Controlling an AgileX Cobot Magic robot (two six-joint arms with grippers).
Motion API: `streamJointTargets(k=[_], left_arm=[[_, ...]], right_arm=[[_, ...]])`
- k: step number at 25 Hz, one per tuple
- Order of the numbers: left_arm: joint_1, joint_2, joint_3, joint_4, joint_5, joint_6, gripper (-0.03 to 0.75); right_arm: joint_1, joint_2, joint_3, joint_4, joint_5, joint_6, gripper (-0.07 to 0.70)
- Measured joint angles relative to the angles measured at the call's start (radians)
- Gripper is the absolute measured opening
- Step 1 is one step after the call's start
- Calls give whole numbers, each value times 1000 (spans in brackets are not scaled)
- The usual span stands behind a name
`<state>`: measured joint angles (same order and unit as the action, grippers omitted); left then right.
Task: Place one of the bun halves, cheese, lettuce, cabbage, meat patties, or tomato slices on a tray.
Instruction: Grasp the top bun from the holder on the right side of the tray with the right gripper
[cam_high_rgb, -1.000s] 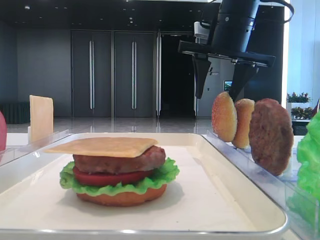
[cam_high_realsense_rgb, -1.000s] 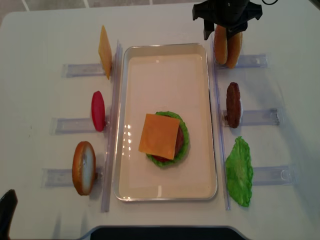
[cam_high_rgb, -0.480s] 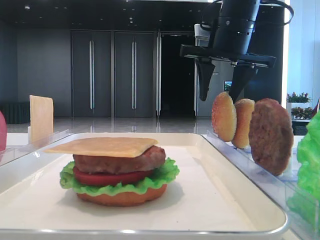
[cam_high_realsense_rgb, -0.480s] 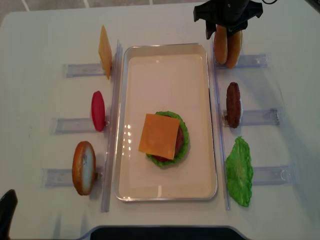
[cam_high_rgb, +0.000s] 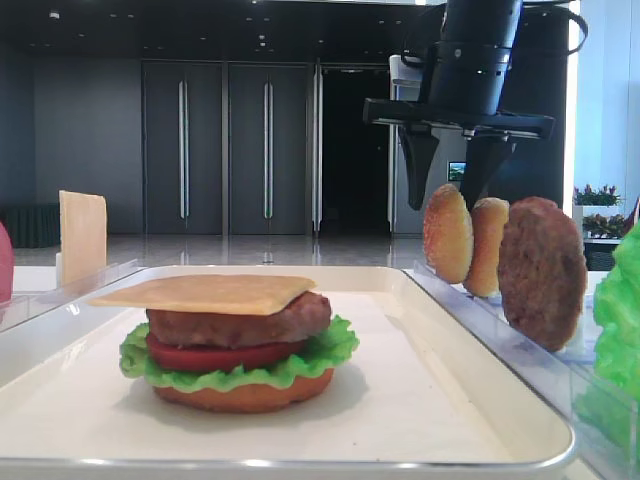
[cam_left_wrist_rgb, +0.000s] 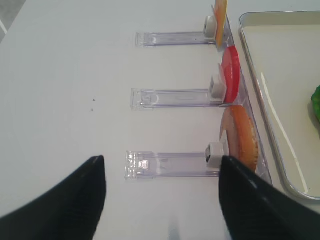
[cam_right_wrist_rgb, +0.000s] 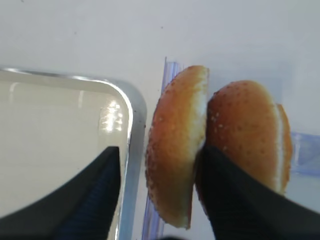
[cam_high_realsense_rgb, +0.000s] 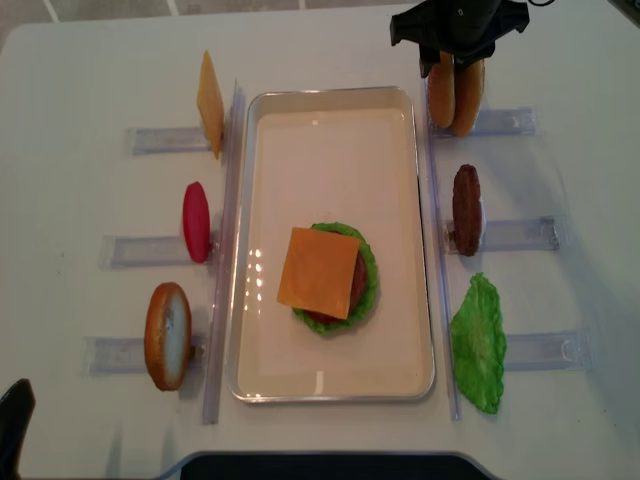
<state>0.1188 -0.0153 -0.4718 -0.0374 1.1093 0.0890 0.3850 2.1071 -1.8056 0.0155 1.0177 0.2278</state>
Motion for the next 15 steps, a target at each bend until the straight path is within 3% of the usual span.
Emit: streamJointTargets(k=[6, 11, 15], left_arm=[[0, 0, 0, 0, 0, 0, 534], [0, 0, 0, 0, 0, 0, 534], [0, 0, 0, 0, 0, 0, 534]], right_arm=[[0, 24, 0, 2, 6, -5, 372], [0, 24, -1, -8, 15, -5, 238], [0, 24, -1, -7, 17, -5, 236]])
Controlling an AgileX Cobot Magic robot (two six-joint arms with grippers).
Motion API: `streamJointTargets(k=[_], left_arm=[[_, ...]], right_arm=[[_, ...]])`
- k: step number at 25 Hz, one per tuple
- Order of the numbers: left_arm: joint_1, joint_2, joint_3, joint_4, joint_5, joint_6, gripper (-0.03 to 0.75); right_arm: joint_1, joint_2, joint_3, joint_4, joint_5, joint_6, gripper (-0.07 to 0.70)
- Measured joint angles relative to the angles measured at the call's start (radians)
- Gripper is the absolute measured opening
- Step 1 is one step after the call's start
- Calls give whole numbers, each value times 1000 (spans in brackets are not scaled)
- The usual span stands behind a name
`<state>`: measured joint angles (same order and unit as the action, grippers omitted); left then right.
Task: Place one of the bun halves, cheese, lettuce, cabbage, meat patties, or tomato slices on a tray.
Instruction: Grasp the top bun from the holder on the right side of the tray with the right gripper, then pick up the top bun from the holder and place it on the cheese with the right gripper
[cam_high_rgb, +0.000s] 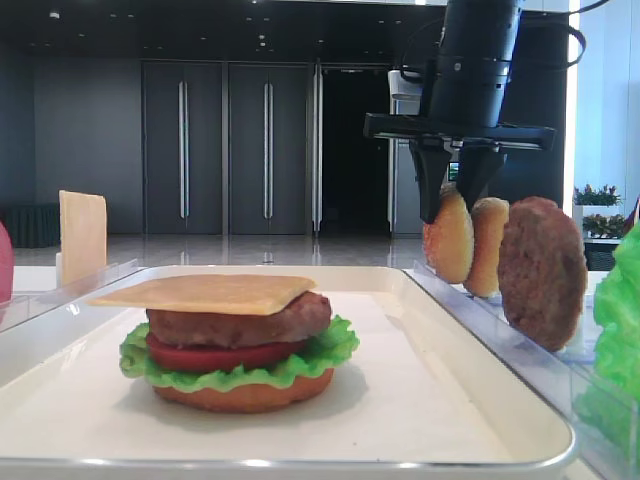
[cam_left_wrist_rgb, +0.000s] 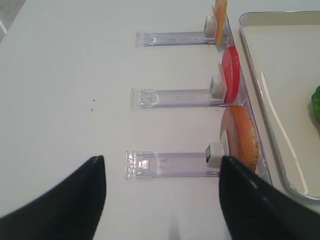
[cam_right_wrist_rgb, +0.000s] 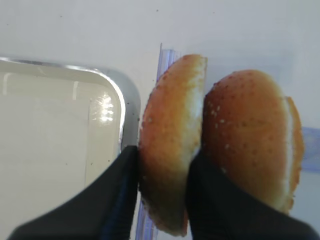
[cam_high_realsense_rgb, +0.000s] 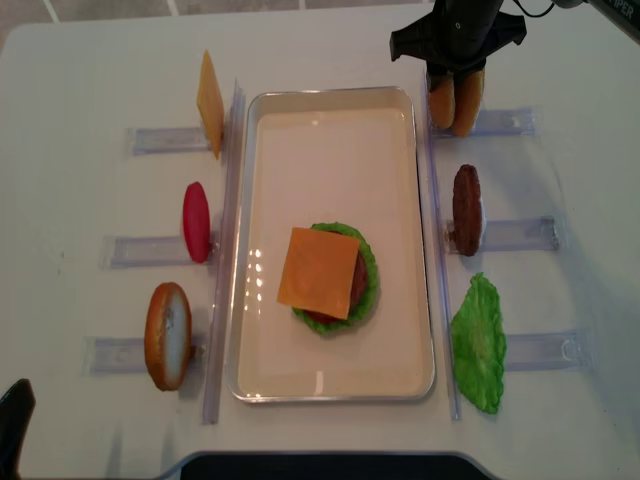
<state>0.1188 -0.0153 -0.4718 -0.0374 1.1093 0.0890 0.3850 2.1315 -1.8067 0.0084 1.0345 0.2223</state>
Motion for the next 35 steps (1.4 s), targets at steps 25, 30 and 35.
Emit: streamJointTargets(k=[25, 30, 35], left_arm=[[0, 0, 0, 0, 0, 0, 534], [0, 0, 0, 0, 0, 0, 534], [0, 0, 0, -1, 0, 0, 534]], right_arm=[[77, -273, 37, 245, 177, -109, 232], [98, -379, 213, 454, 81, -231, 232], [126, -494, 463, 667, -68, -405, 231]])
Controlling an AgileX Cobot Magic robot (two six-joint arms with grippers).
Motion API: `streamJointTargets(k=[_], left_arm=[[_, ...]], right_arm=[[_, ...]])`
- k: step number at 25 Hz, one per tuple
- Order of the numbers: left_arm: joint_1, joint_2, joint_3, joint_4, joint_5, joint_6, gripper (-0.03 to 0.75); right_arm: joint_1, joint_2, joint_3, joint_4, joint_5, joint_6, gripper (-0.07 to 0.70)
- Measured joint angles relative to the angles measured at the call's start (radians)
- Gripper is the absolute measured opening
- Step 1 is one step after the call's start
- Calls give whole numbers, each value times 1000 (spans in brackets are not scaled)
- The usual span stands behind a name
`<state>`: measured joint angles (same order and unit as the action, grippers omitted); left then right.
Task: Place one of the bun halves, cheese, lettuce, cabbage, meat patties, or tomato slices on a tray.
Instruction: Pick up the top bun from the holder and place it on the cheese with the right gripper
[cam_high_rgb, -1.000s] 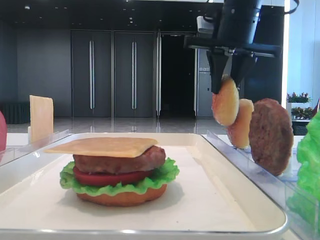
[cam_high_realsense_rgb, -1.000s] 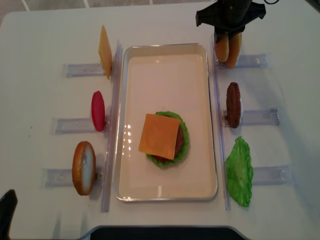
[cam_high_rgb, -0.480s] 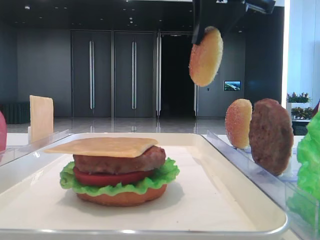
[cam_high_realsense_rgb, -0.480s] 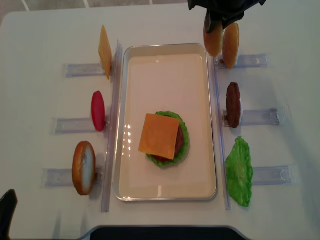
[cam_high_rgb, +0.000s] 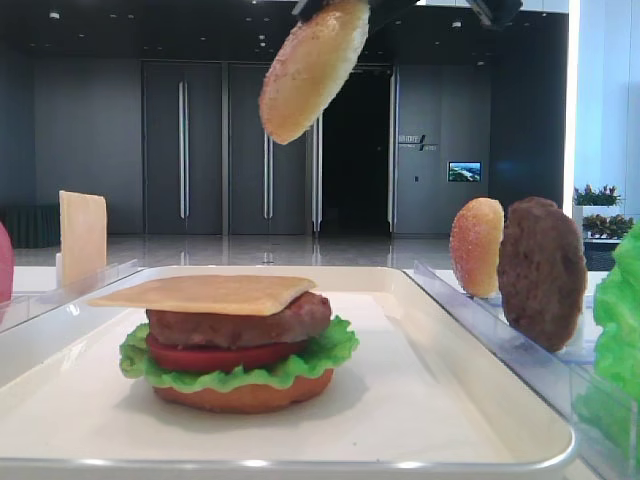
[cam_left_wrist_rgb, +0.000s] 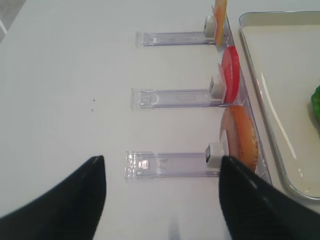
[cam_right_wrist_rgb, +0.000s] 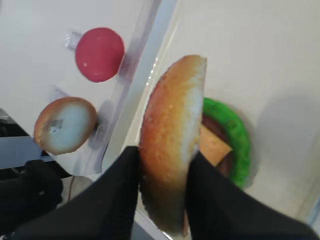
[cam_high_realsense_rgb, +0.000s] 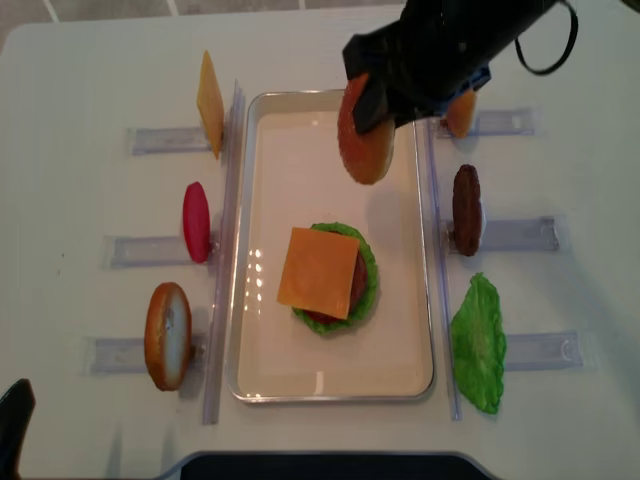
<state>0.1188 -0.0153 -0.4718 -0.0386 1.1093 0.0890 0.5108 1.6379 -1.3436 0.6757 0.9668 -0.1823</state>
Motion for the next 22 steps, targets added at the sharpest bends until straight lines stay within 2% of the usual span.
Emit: streamJointTargets(k=[3, 9, 13, 18, 22], left_arm=[[0, 0, 0, 0, 0, 0, 534], [0, 0, 0, 0, 0, 0, 534], [0, 0, 0, 0, 0, 0, 534], [0, 0, 0, 0, 0, 0, 534], [0, 0, 0, 0, 0, 0, 534]], right_arm=[[20, -55, 146, 153, -72, -124, 230], [76, -101, 348, 387, -151, -349, 230], [107, -107, 411, 565, -152, -503, 230], [110, -107, 487, 814, -160, -751, 230], [108, -97, 506, 919, -163, -850, 230]])
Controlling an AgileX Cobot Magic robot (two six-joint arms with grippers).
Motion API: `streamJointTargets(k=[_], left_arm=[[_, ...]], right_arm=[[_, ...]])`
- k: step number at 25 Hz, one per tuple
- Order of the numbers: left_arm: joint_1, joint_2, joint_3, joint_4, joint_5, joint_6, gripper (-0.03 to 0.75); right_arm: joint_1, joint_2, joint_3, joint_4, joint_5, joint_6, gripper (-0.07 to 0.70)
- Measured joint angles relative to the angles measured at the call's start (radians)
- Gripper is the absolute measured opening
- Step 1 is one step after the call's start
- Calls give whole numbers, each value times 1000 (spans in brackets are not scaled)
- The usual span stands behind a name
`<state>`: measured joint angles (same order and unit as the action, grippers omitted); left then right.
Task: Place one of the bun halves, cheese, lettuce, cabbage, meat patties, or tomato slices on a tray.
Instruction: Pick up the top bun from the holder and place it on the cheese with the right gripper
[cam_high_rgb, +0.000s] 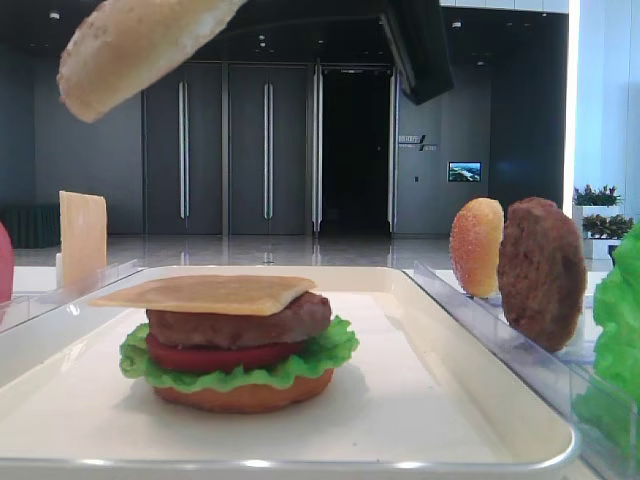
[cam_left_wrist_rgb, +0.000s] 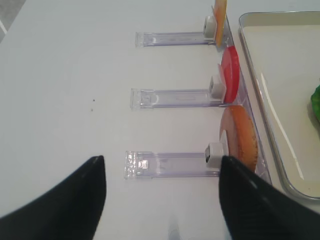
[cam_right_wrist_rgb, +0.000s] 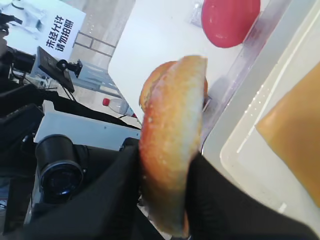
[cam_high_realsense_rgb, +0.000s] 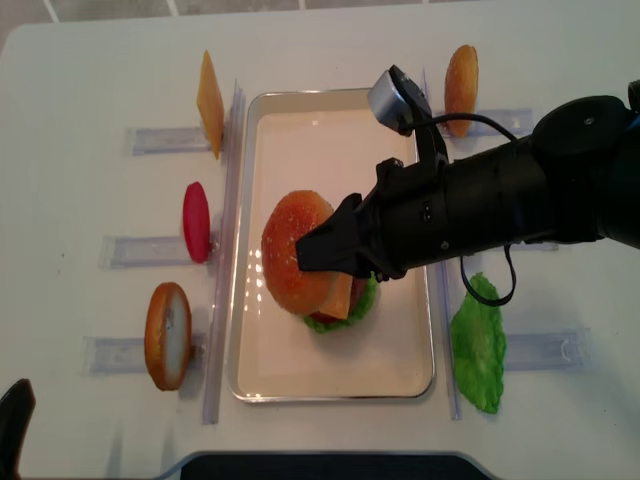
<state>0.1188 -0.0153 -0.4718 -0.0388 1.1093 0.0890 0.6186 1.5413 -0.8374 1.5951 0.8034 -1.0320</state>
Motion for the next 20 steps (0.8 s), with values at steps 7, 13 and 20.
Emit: streamJointTargets(k=[7, 13, 20], left_arm=[[0, 0, 0, 0, 0, 0, 534], [0, 0, 0, 0, 0, 0, 534], [0, 0, 0, 0, 0, 0, 534]], right_arm=[[-13, 101, 1, 100, 29, -67, 230], [-32, 183, 1, 136, 62, -121, 230], [-63, 240, 1, 147, 64, -160, 230]])
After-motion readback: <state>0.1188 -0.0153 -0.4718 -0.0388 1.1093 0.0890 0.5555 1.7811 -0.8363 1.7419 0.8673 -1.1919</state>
